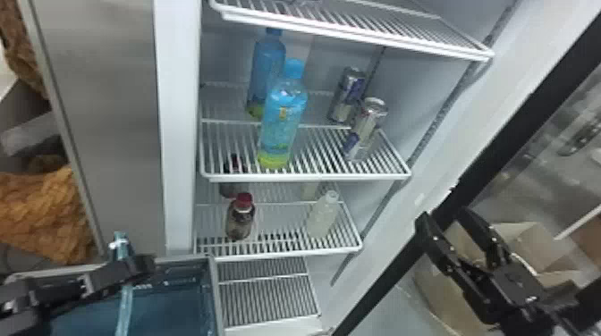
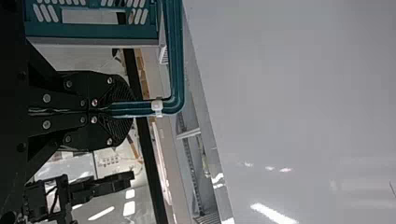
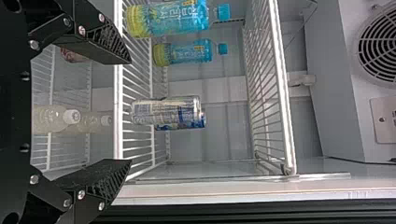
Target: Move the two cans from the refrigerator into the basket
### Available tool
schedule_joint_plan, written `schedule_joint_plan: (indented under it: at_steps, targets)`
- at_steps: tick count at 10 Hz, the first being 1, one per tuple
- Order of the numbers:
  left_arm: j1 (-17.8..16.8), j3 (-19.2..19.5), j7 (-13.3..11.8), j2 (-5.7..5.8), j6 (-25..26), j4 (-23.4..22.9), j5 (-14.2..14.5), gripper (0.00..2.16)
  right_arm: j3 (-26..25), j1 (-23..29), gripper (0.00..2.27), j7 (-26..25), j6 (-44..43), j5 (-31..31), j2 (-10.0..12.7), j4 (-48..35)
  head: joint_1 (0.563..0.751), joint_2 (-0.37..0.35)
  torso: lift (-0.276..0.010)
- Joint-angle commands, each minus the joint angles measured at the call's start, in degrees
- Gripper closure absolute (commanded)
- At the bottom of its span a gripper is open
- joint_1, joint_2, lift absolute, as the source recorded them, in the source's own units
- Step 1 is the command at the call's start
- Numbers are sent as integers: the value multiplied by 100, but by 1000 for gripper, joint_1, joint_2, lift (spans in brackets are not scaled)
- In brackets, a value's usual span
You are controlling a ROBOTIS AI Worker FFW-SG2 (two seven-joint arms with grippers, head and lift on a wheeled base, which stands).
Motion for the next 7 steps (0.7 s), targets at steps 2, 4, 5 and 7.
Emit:
schedule_joint_plan:
  at_steps: [2,4,5,7]
  targets:
    - [1,-11,-1,0,-2,0,16,1197,23,-50,309,0,41,34,3,-1,695,-350,-35]
    - [1,-11,-1,0,-2,0,27,1197,34,-120,311,-8,83,46,3,55,695,-350,-35]
    - [1,-11,-1,0,-2,0,27,1197,46,-120,311,-26,83,46,3,55,695,-350,-35]
    - [15,1,-1,0,-2,0,50,1197,103,-275,312,-132,83,80,3,125,695,-350,-35]
